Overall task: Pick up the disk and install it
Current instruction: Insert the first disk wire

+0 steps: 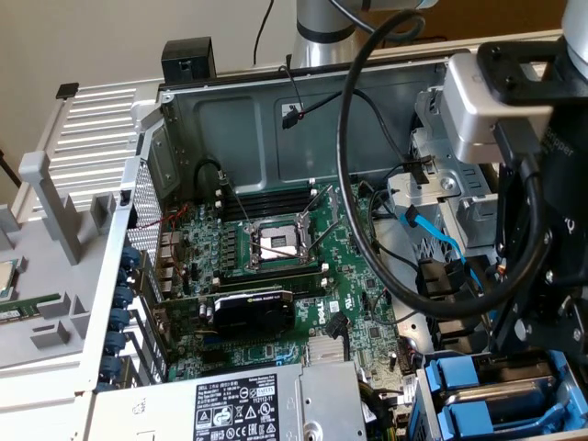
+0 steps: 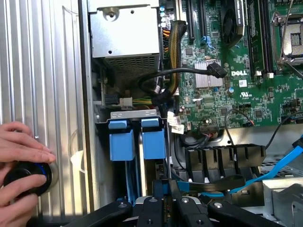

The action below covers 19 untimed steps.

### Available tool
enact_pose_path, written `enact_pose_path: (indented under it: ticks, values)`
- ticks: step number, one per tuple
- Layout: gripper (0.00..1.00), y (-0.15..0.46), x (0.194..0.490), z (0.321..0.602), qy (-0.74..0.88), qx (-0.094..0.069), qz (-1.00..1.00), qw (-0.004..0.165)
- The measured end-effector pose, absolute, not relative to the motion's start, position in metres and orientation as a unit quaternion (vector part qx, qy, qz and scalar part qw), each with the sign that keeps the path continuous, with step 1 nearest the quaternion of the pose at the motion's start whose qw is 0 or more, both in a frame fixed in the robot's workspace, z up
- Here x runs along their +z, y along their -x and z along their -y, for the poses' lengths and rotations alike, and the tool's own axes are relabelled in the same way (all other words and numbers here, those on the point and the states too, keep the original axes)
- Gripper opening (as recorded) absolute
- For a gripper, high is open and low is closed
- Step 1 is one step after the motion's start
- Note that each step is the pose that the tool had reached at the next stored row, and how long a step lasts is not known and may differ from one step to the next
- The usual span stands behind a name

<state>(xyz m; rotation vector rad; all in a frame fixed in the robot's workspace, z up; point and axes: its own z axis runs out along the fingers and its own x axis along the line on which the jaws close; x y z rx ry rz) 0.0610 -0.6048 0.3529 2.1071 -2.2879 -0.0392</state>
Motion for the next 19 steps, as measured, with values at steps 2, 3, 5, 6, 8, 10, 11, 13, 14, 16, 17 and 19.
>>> enact_pose_path:
  ticks: [2, 3, 5, 6, 8, 10, 11, 13, 14, 16, 17, 19]
  values:
    - [0.16, -0.061, 0.3529, 0.6048, -0.677, -0.013, 0.735, 0.015]
    - [0.16, -0.0613, 0.353, 0.6047, -0.677, -0.013, 0.735, 0.016]
    - [0.16, -0.0626, 0.353, 0.6047, -0.677, -0.013, 0.735, 0.016]
    - [0.16, -0.0632, 0.353, 0.6047, -0.677, -0.013, 0.735, 0.016]
    - [0.16, -0.0633, 0.3529, 0.6047, -0.677, -0.013, 0.735, 0.016]
    - [0.16, -0.0633, 0.3529, 0.6048, -0.677, -0.013, 0.735, 0.016]
    - [0.16, -0.0635, 0.3529, 0.6048, -0.677, -0.013, 0.735, 0.016]
    - [0.16, -0.0636, 0.3527, 0.6048, -0.677, -0.013, 0.735, 0.016]
    - [0.16, -0.0637, 0.3526, 0.6048, -0.677, -0.014, 0.735, 0.017]
    - [0.16, -0.0638, 0.3522, 0.6048, -0.677, -0.014, 0.735, 0.017]
    - [0.16, -0.0641, 0.352, 0.605, -0.677, -0.014, 0.735, 0.017]
    - [0.16, -0.0644, 0.3519, 0.605, -0.677, -0.014, 0.735, 0.017]
